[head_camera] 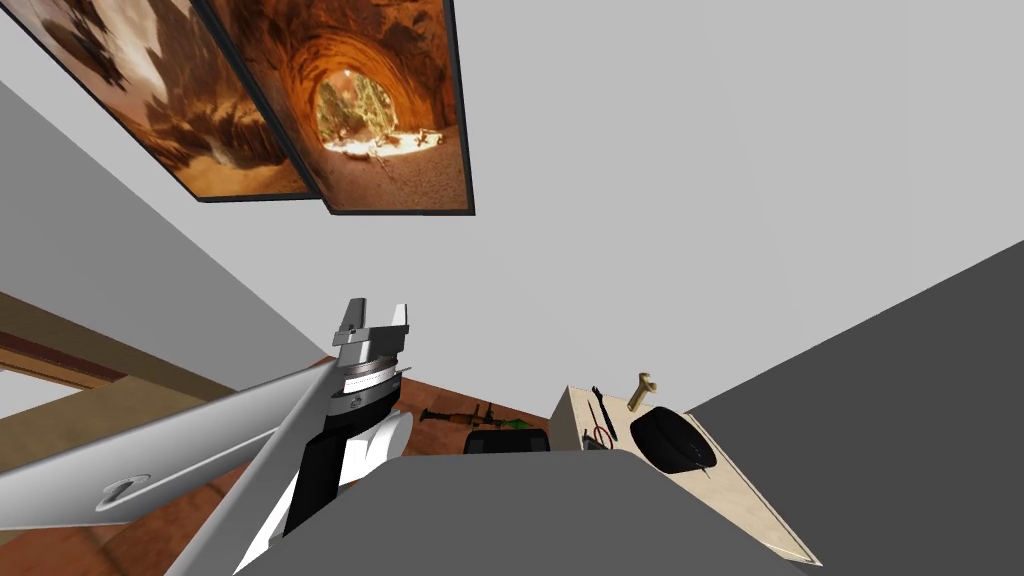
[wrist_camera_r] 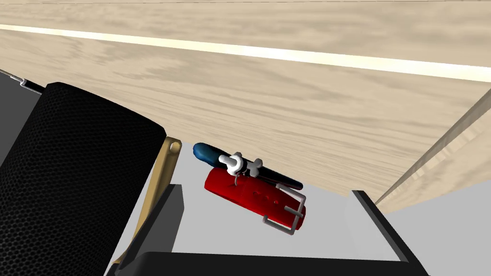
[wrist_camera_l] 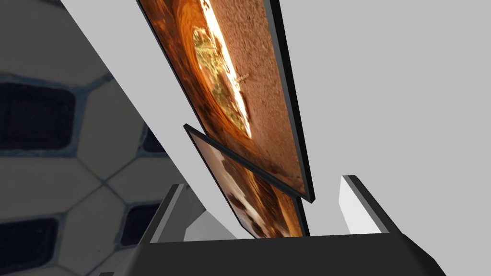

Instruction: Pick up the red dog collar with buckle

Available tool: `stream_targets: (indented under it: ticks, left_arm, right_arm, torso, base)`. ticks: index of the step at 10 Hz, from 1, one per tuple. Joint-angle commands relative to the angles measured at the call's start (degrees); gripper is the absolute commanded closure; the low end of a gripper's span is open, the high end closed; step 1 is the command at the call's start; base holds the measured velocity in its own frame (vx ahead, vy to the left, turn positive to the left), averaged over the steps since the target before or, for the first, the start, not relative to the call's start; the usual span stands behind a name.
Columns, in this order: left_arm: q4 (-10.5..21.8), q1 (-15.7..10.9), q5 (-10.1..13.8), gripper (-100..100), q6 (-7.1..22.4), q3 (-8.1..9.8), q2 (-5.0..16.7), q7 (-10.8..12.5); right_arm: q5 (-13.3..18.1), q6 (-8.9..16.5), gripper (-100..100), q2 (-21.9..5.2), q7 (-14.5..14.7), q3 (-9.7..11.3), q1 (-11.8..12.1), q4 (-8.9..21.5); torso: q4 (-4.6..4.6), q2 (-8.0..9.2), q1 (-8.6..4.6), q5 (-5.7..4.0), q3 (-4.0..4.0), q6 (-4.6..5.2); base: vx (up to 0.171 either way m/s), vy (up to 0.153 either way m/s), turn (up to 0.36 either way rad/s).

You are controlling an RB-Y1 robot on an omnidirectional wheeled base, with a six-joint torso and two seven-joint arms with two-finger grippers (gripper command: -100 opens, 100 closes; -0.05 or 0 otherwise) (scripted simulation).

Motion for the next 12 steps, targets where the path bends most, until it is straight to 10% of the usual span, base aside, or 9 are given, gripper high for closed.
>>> stream_targets:
  ticks: [1,2,3,7,8,9,12]
  left_arm:
    - [0.0,0.0,0.0,0,0.0,0.00,0.0,0.0]
    - [0.0,0.0,0.0,0,0.0,0.00,0.0,0.0]
    - [0.0,0.0,0.0,0,0.0,0.00,0.0,0.0]
    - [0.0,0.0,0.0,0,0.0,0.00,0.0,0.0]
    - [0.0,0.0,0.0,0,0.0,0.00,0.0,0.0]
    - [0.0,0.0,0.0,0,0.0,0.00,0.0,0.0]
    - [0.0,0.0,0.0,0,0.0,0.00,0.0,0.0]
  right_arm:
    - [0.9,0.6,-100,0.5,-2.1,0.3,-0.3,1.9]
    - [0.6,0.4,-100,0.3,-1.3,0.2,-0.2,1.2]
    - [0.6,0.4,100,0.4,-1.5,0.2,-0.3,1.3]
    - [0.6,0.8,100,0.0,-1.5,0.0,-0.1,1.5]
    - [0.6,0.8,0,0.0,-1.5,0.0,-0.1,1.5]
    - [-0.4,-0.2,100,-0.2,0.6,-0.2,0.2,-0.8]
    - [-2.0,-1.1,100,-1.1,4.0,-0.8,0.8,-4.0]
  torso:
    - [0.00,0.00,0.00,0.00,0.00,0.00]
    - [0.01,0.05,0.00,0.00,0.02,0.00]
    - [0.01,0.04,0.01,0.00,0.03,0.00]
    - [0.02,-0.18,-0.04,-0.29,-0.08,-0.21]
    - [0.02,-0.19,-0.04,-0.29,-0.09,-0.21]
    - [0.02,-0.20,-0.04,-0.29,-0.09,-0.21]
    - [0.04,-0.22,-0.02,-0.28,-0.09,-0.24]
  base:
    - [-0.009,-0.005,0.040]
    - [-0.004,-0.001,0.013]
    - [0.000,0.000,0.000]
    - [0.000,0.000,0.000]
    - [0.000,0.000,0.000]
    - [0.015,0.000,-0.040]
    - [-0.004,0.009,-0.039]
